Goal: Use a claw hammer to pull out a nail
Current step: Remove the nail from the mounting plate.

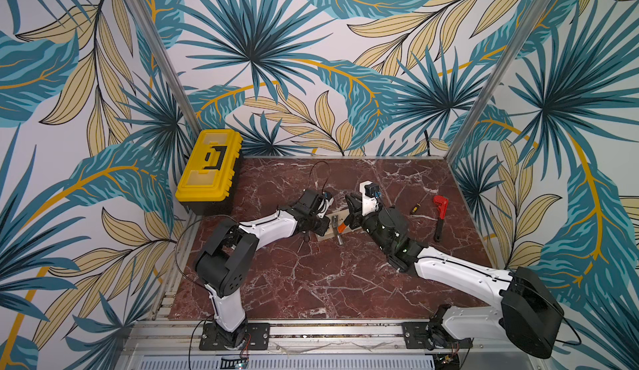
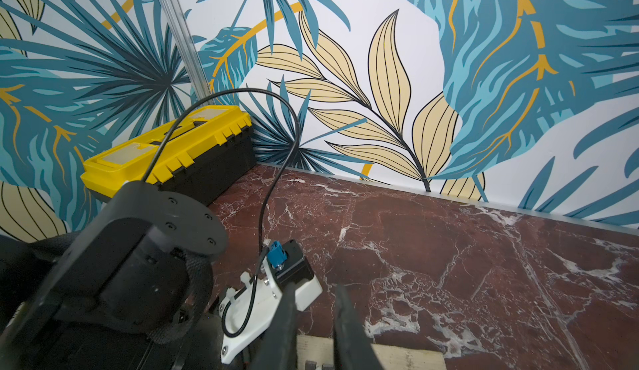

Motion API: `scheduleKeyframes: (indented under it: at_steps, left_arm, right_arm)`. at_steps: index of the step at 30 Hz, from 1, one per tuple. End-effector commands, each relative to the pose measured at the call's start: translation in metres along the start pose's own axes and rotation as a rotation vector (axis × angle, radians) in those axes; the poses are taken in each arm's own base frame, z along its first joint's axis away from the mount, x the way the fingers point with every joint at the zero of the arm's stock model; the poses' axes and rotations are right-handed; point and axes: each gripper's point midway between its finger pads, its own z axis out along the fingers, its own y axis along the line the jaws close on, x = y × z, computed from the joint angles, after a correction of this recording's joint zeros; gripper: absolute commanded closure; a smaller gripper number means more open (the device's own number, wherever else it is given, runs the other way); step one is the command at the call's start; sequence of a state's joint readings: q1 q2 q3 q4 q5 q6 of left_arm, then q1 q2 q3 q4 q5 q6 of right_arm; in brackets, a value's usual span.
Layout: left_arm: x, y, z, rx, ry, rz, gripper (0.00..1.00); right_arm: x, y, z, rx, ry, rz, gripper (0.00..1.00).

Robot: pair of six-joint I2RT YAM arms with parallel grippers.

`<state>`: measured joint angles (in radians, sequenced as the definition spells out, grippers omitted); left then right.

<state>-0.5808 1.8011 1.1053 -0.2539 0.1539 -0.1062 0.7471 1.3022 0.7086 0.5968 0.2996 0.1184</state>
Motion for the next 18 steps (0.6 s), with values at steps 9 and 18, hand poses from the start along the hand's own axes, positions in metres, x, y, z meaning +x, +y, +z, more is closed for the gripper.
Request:
scheduleKeyframes:
  at_steps: [9, 18]
  left_arm:
    - [0.0992, 0.019, 0.0232, -0.056, 0.315, -0.074, 0.77]
    - [0.1014, 0.019, 0.0244, -0.053, 0.322, -0.08, 0.77]
  right_arm:
    - [0.0681, -0.0067, -0.0114, 0.009, 0.194, -0.068, 1.0]
    - [0.0697, -0.0063, -0.0112, 0.007, 0.198, -0.077, 1.0]
